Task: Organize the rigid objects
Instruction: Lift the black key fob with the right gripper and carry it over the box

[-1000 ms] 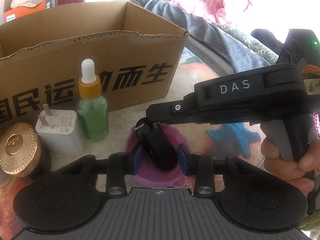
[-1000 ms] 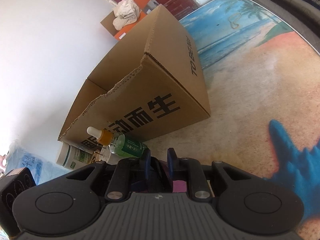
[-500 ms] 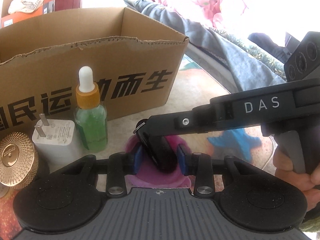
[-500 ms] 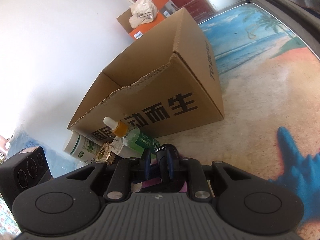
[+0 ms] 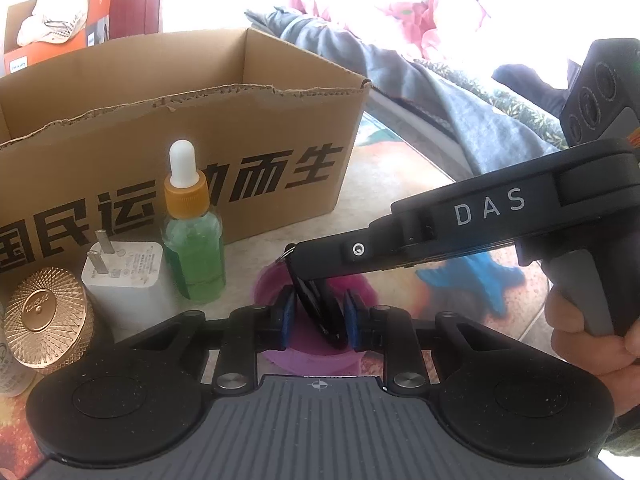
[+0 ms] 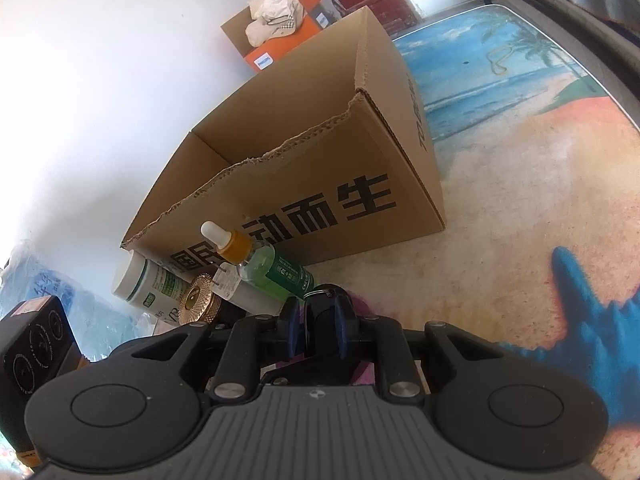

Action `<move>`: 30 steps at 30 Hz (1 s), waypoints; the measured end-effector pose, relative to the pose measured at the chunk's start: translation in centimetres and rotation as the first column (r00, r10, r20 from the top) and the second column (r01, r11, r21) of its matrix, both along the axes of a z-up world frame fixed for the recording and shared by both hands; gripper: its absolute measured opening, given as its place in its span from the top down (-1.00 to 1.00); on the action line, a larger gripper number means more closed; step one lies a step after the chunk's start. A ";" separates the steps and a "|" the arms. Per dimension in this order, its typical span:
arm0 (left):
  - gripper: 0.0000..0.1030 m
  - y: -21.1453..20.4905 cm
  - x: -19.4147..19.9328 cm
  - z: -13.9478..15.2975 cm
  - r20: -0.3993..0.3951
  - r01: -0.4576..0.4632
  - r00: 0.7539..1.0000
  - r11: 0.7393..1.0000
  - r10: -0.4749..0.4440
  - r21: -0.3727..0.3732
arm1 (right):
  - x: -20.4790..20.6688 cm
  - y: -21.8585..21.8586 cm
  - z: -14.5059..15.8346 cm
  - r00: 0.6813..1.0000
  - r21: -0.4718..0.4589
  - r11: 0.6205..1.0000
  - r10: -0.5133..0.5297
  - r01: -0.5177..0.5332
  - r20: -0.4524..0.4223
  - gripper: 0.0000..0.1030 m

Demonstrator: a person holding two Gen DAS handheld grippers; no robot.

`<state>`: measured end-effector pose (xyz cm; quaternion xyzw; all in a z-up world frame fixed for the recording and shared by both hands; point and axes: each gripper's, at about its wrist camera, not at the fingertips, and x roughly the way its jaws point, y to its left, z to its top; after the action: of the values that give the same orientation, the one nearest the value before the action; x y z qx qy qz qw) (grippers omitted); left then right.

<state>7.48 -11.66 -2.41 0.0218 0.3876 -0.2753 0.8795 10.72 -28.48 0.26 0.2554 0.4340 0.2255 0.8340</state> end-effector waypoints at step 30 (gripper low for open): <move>0.65 0.8 -2.0 2.7 0.080 -0.010 0.997 1.000 0.011 -0.018 | -1.6 0.8 2.6 0.998 0.032 0.999 -0.026 0.024 0.065 0.45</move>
<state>5.53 -10.83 0.34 0.0230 0.3498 -0.2729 0.8959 9.13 -27.73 2.85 0.2661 0.3998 0.2300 0.8464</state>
